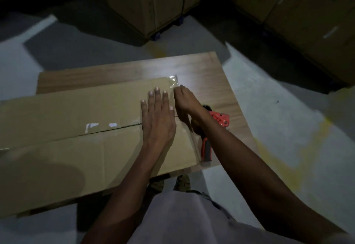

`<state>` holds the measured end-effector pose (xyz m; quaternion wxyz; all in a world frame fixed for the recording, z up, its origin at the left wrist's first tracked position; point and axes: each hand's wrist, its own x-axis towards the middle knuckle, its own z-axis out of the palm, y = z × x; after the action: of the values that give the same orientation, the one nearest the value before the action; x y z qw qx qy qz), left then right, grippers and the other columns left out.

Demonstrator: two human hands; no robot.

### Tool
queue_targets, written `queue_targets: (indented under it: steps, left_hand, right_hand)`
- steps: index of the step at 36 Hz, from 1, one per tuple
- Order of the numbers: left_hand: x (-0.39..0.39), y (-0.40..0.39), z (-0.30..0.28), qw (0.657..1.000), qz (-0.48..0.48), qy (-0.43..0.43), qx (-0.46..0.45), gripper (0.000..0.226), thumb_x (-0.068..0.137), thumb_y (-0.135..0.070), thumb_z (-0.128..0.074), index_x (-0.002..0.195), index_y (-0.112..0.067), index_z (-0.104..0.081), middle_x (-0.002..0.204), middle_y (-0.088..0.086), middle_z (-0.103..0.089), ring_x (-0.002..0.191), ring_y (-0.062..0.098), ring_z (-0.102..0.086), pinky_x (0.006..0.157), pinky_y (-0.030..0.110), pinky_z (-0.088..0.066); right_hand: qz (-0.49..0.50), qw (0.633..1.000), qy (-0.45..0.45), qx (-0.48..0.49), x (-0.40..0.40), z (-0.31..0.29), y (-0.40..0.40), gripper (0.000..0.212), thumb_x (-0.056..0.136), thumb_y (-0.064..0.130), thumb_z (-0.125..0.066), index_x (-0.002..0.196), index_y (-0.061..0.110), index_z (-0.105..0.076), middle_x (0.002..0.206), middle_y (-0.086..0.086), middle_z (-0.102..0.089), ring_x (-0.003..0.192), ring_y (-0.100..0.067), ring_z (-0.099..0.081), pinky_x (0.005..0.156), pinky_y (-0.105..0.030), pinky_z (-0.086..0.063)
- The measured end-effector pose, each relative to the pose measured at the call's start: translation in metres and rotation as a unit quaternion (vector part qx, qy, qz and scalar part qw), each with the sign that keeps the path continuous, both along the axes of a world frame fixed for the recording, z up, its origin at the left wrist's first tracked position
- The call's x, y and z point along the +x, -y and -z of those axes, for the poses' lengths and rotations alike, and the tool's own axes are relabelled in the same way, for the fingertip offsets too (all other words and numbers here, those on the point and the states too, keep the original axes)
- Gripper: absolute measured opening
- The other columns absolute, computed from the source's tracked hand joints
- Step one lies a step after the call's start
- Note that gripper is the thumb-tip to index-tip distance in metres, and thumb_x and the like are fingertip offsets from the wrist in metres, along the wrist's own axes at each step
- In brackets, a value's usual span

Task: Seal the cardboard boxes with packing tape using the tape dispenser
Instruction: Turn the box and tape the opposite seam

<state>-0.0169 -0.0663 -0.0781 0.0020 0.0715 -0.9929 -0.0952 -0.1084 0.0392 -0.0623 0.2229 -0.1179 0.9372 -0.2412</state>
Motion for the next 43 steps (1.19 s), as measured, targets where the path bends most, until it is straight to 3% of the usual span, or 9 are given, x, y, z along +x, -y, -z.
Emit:
queue_targets:
  steps: [8,12,16,19,23,26,33,36,43]
  left_hand:
    - [-0.011,0.001,0.01,0.999,-0.035,-0.013,0.014,0.059,0.109,-0.037,-0.012,0.163,-0.016,-0.001,0.17,0.007,0.008,0.157,0.023,0.012,0.126,0.046,0.008]
    - [-0.013,0.004,0.012,0.999,-0.036,-0.007,0.022,0.059,0.108,-0.039,-0.01,0.163,-0.018,-0.001,0.17,0.005,0.01,0.156,0.022,0.013,0.126,0.046,0.008]
    - [-0.011,0.002,0.011,0.999,-0.038,-0.013,0.029,0.059,0.109,-0.039,-0.01,0.163,-0.018,0.001,0.17,0.005,0.011,0.156,0.022,0.015,0.126,0.047,0.008]
    - [-0.012,0.002,0.009,0.999,-0.038,-0.015,0.034,0.058,0.109,-0.039,-0.01,0.162,-0.018,0.003,0.17,0.006,0.011,0.156,0.022,0.015,0.126,0.047,0.008]
    - [-0.012,0.003,0.009,0.999,-0.035,-0.016,0.033,0.058,0.11,-0.037,-0.012,0.162,-0.017,0.004,0.17,0.006,0.011,0.156,0.024,0.014,0.126,0.048,0.008]
    - [-0.012,0.002,0.009,0.999,-0.035,-0.009,0.03,0.059,0.109,-0.038,-0.012,0.162,-0.017,0.003,0.17,0.007,0.009,0.156,0.025,0.012,0.126,0.05,0.004]
    - [-0.016,0.005,0.006,1.0,-0.023,0.002,0.012,0.06,0.108,-0.036,-0.014,0.163,-0.014,-0.002,0.17,0.01,0.007,0.157,0.028,0.009,0.126,0.052,0.0]
    - [-0.014,0.004,0.006,1.0,-0.021,-0.005,0.014,0.059,0.108,-0.035,-0.016,0.163,-0.014,-0.007,0.171,0.01,0.002,0.157,0.029,0.005,0.126,0.053,-0.003]
    - [-0.014,0.005,0.007,0.999,-0.017,-0.006,0.029,0.064,0.103,-0.035,-0.012,0.163,-0.013,-0.008,0.17,0.011,0.0,0.157,0.029,0.003,0.126,0.052,-0.001]
  right_hand:
    - [0.132,0.966,0.079,-0.209,-0.042,-0.008,0.025,0.043,0.112,0.033,-0.028,0.083,0.012,-0.053,0.09,-0.013,-0.056,0.085,-0.027,-0.052,0.071,-0.033,-0.038]
    - [0.13,0.97,0.096,-0.184,-0.058,-0.018,0.034,0.036,0.11,0.022,-0.028,0.078,0.016,-0.042,0.088,-0.01,-0.045,0.088,-0.028,-0.046,0.064,-0.033,-0.035]
    - [0.158,0.958,0.109,-0.215,-0.053,-0.011,0.035,0.042,0.115,0.027,-0.023,0.123,0.006,-0.058,0.127,-0.022,-0.059,0.112,-0.032,-0.056,0.083,-0.033,-0.048]
    - [0.171,0.96,0.053,-0.214,-0.042,0.001,0.035,0.057,0.116,0.035,-0.025,0.167,0.011,-0.017,0.167,-0.019,-0.033,0.149,-0.035,-0.039,0.117,-0.038,-0.034]
    - [0.183,0.961,0.024,-0.205,-0.054,0.0,0.041,0.04,0.113,0.028,-0.034,0.131,0.005,-0.061,0.133,-0.022,-0.062,0.116,-0.034,-0.059,0.091,-0.036,-0.047]
    - [0.244,0.939,0.093,-0.226,-0.068,-0.007,0.047,0.032,0.106,0.033,-0.044,0.103,0.004,-0.059,0.1,-0.015,-0.06,0.094,-0.03,-0.058,0.079,-0.038,-0.049]
    - [0.086,0.99,0.108,0.027,-0.093,-0.027,0.056,0.03,0.088,0.004,-0.081,0.115,-0.005,-0.075,0.114,-0.014,-0.075,0.102,-0.025,-0.074,0.084,-0.027,-0.056]
    - [0.065,0.988,0.099,0.095,-0.09,-0.027,0.057,0.019,0.091,0.009,-0.079,0.107,-0.001,-0.077,0.107,-0.009,-0.071,0.092,-0.012,-0.064,0.067,-0.021,-0.048]
    - [0.195,0.979,0.04,-0.048,-0.07,-0.011,0.062,0.045,0.11,0.032,-0.051,0.141,-0.001,-0.055,0.142,-0.018,-0.06,0.13,-0.034,-0.058,0.099,-0.035,-0.045]
